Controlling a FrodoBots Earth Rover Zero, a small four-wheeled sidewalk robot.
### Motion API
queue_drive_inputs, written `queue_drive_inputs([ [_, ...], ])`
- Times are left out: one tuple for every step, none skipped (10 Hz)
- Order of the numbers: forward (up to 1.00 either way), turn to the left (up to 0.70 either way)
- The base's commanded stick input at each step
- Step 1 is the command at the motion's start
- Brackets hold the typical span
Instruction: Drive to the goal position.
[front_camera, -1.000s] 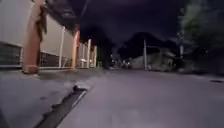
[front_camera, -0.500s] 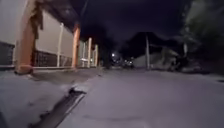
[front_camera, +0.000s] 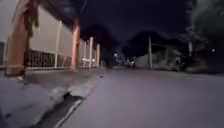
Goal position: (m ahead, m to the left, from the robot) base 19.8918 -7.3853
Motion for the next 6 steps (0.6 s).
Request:
queue_drive_inputs([
  [0.70, 0.00],
  [0.70, 0.00],
  [0.70, 0.00],
  [0.70, 0.00],
  [0.70, 0.00],
  [0.70, 0.00],
])
